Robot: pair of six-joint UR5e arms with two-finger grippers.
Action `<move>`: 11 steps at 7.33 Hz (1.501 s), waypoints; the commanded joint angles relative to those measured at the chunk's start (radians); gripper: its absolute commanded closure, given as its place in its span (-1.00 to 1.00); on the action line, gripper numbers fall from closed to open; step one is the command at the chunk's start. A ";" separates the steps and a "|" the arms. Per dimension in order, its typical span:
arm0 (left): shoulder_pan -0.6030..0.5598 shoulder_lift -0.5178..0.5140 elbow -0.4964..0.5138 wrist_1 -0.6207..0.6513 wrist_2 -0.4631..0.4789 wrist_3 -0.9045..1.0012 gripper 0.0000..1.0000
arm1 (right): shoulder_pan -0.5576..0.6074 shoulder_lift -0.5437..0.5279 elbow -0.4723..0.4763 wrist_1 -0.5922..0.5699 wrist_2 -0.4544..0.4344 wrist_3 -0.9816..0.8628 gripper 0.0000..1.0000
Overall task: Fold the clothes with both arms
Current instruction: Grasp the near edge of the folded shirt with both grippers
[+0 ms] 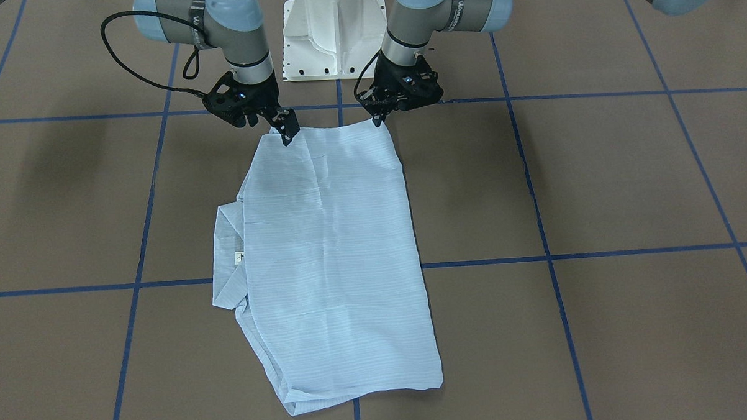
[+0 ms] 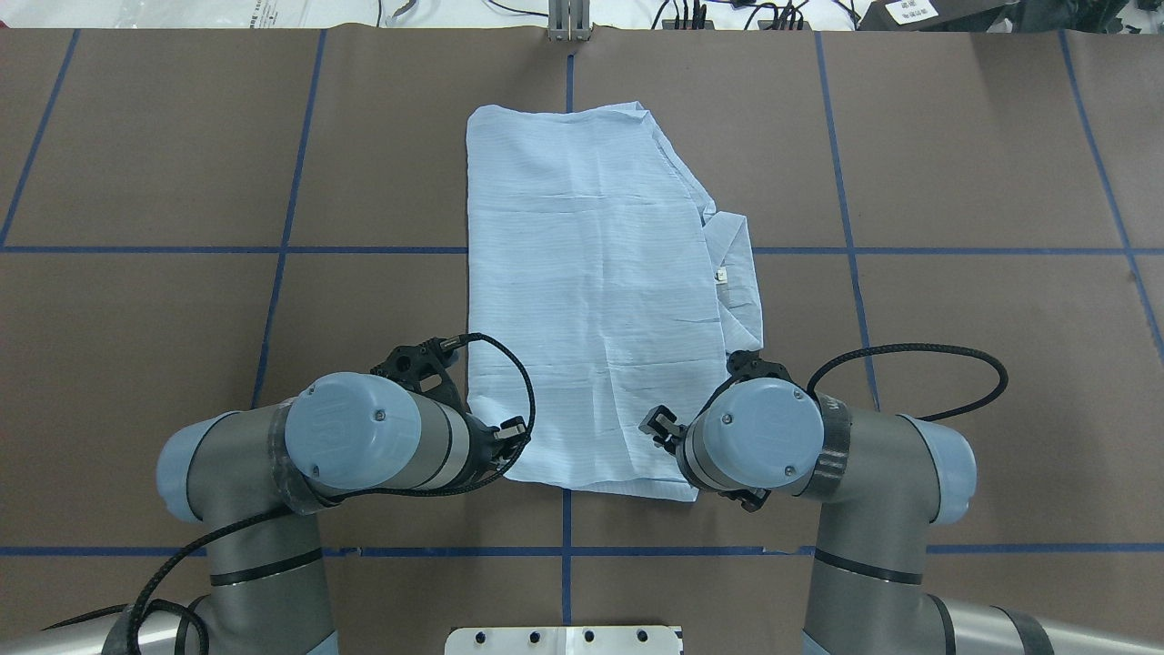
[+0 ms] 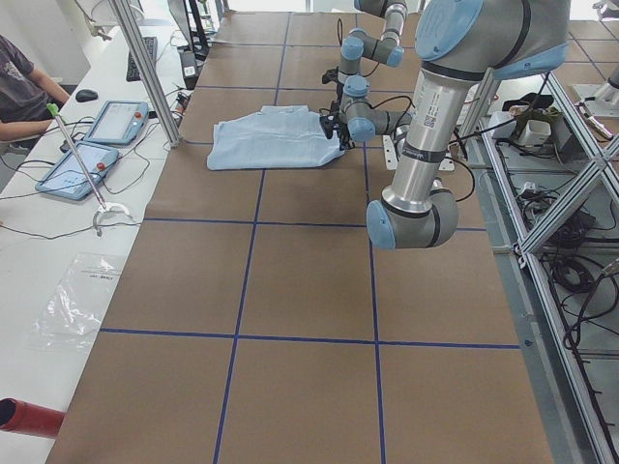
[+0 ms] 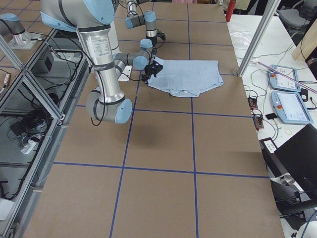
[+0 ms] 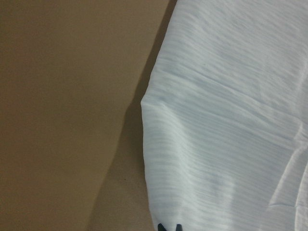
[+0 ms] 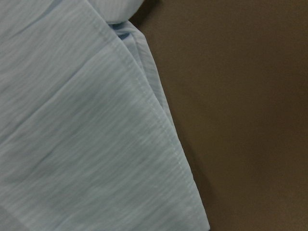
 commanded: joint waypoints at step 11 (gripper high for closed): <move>-0.008 0.002 0.009 -0.002 0.004 0.009 1.00 | -0.038 0.040 -0.058 0.000 0.000 -0.004 0.31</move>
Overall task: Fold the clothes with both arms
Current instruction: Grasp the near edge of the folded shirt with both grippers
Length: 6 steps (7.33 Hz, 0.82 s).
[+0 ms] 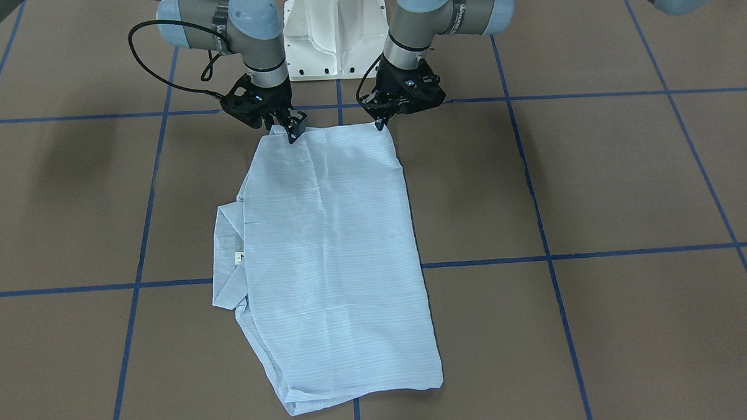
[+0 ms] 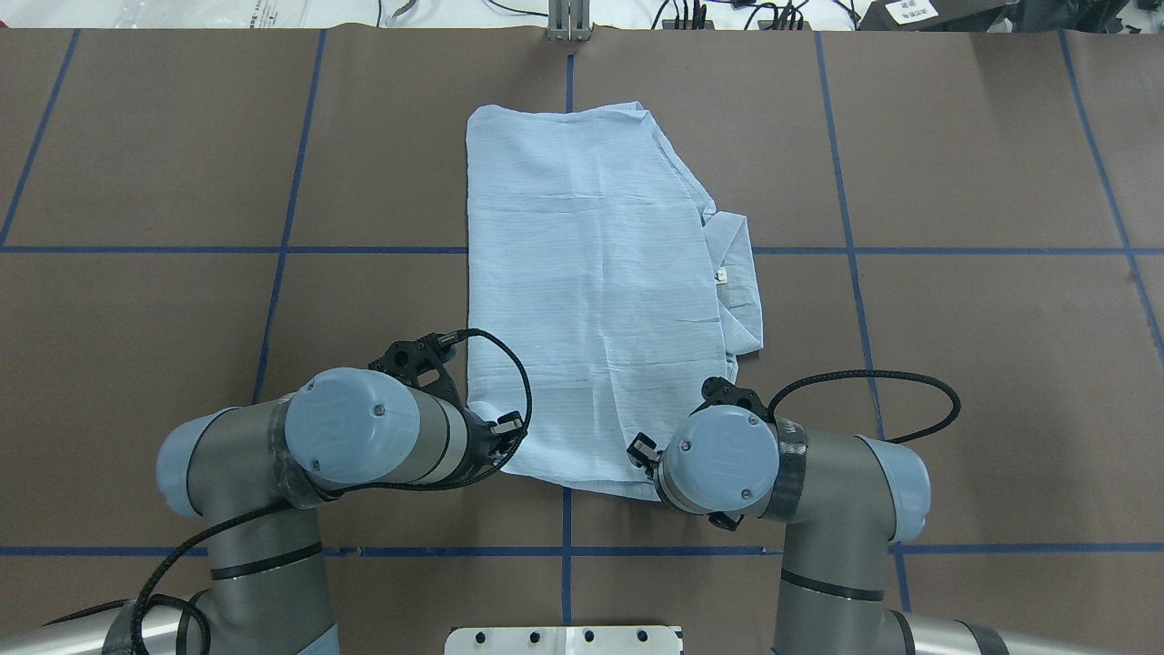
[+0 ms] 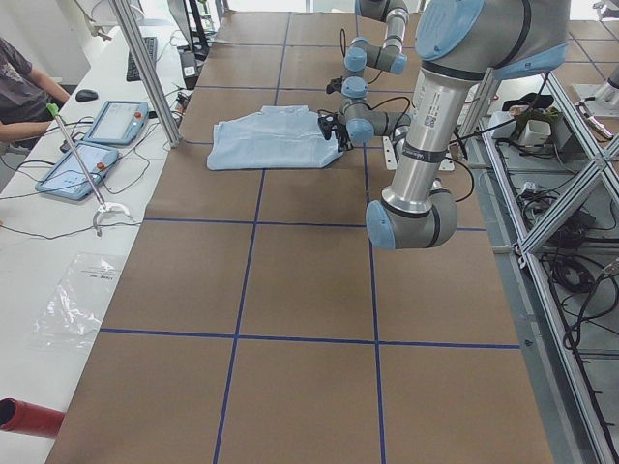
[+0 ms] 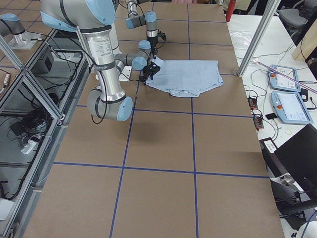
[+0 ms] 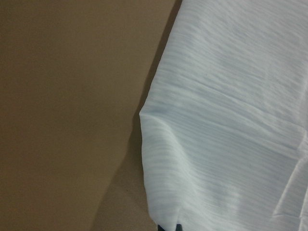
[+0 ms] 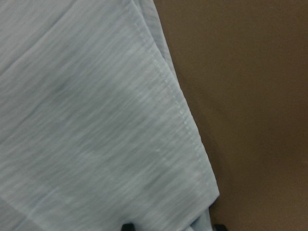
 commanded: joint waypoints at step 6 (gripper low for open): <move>-0.014 -0.002 -0.011 0.000 -0.003 0.000 1.00 | 0.024 0.007 0.052 -0.001 -0.015 -0.004 1.00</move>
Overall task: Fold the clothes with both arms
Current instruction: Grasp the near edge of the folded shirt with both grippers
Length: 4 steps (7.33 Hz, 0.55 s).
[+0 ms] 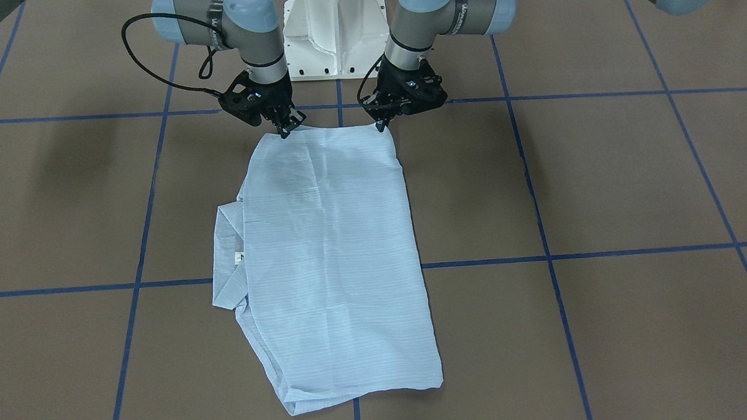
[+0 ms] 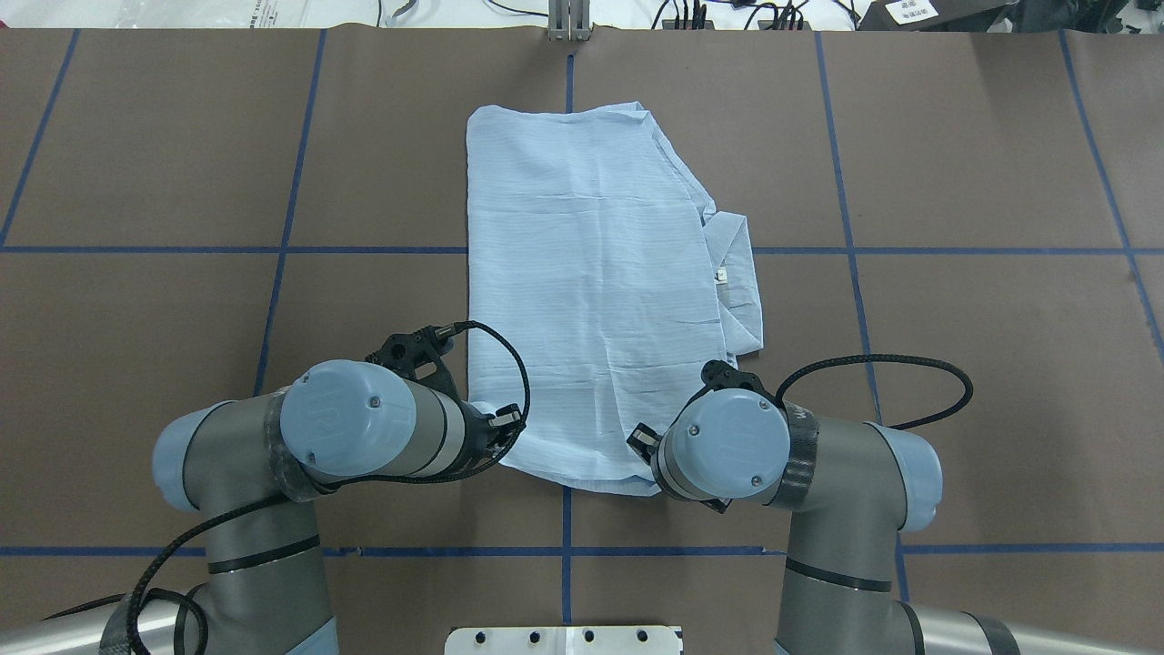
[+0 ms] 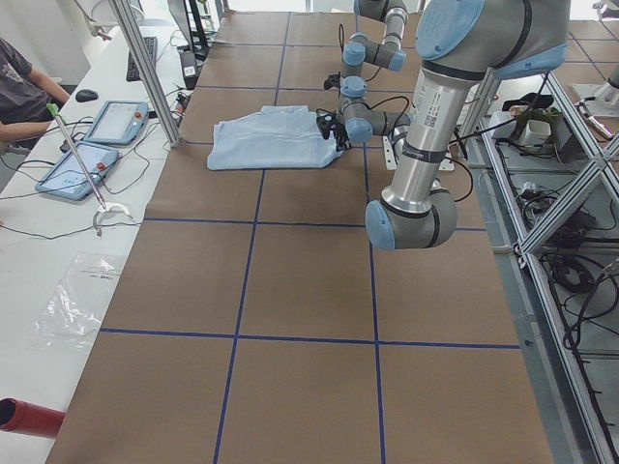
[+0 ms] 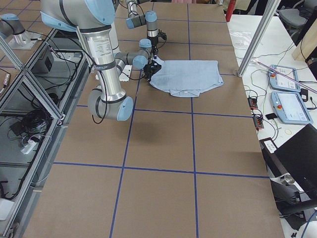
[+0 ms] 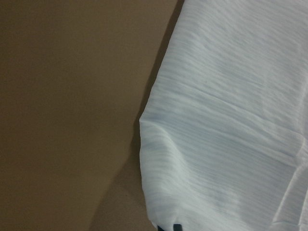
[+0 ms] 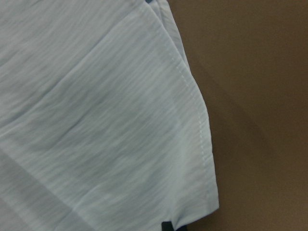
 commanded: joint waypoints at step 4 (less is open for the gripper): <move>-0.004 0.007 -0.100 0.046 -0.056 -0.005 1.00 | 0.008 -0.012 0.099 -0.012 0.002 0.002 1.00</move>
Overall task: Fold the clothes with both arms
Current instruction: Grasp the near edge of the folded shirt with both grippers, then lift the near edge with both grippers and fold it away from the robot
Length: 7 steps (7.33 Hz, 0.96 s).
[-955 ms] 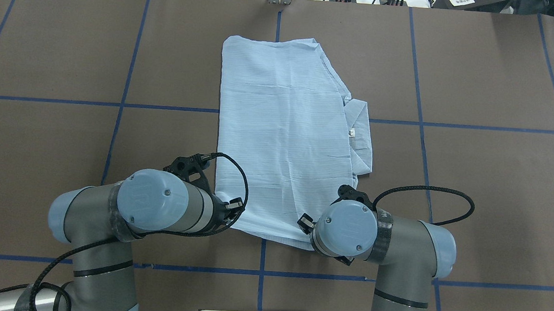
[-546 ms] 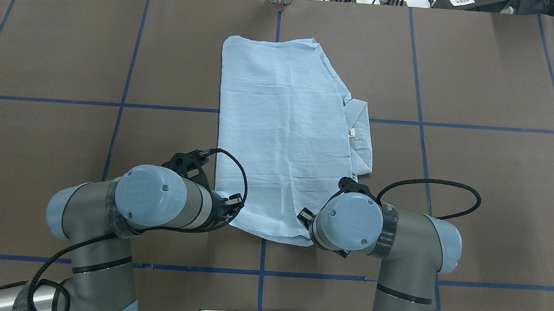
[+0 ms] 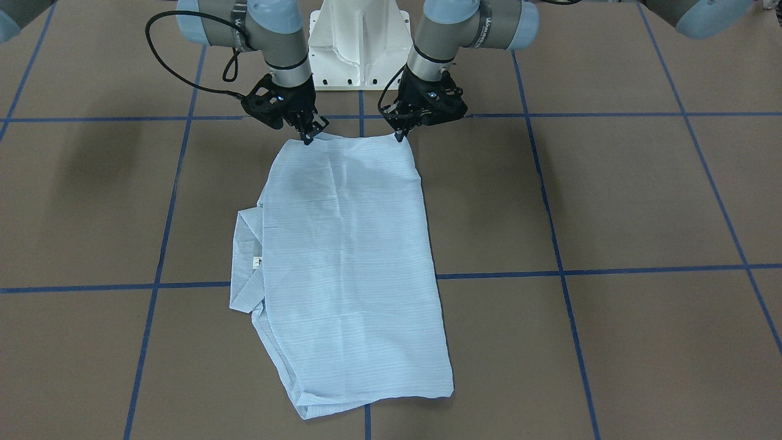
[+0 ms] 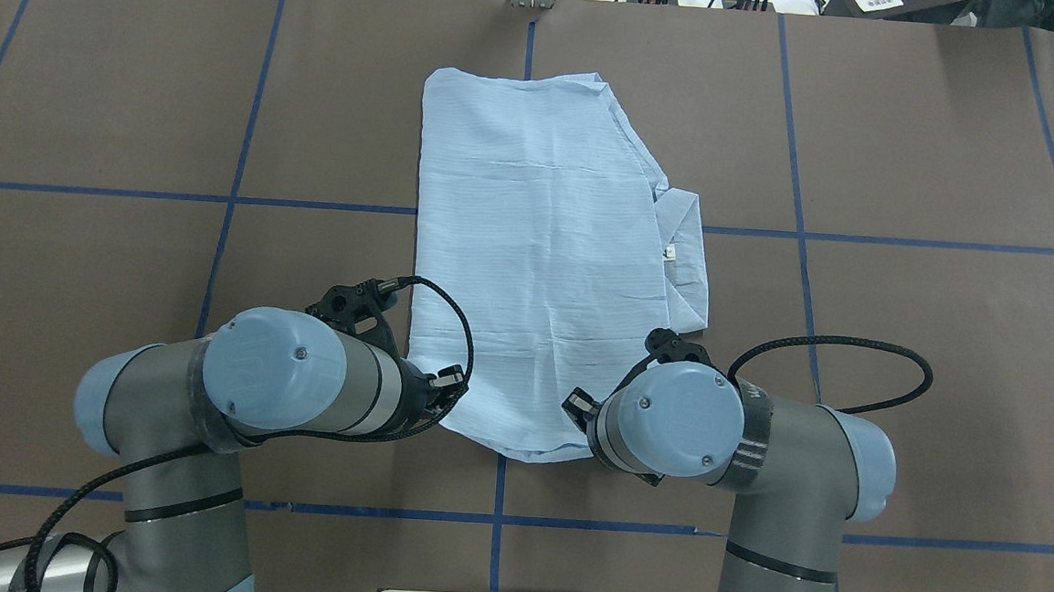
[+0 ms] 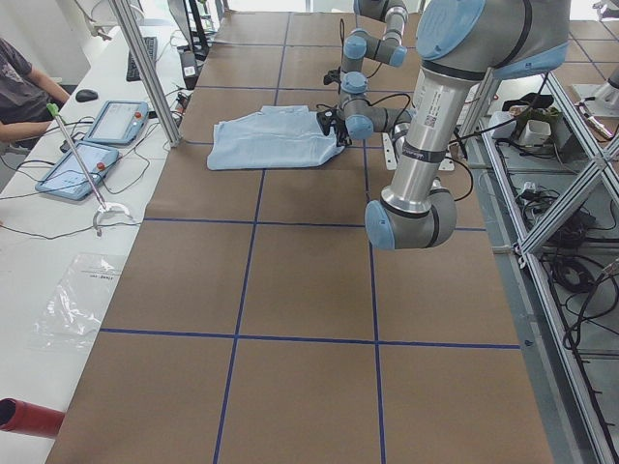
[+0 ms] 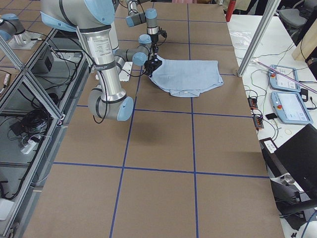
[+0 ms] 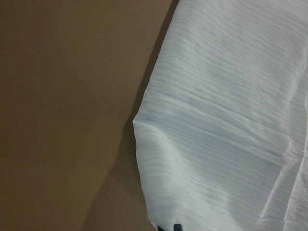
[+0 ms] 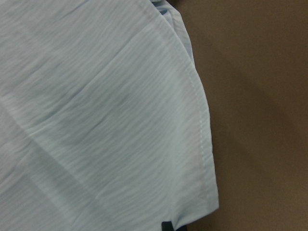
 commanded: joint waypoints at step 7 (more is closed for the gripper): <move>0.075 0.004 -0.319 0.297 -0.249 -0.009 1.00 | -0.075 -0.034 0.232 -0.004 0.282 0.009 1.00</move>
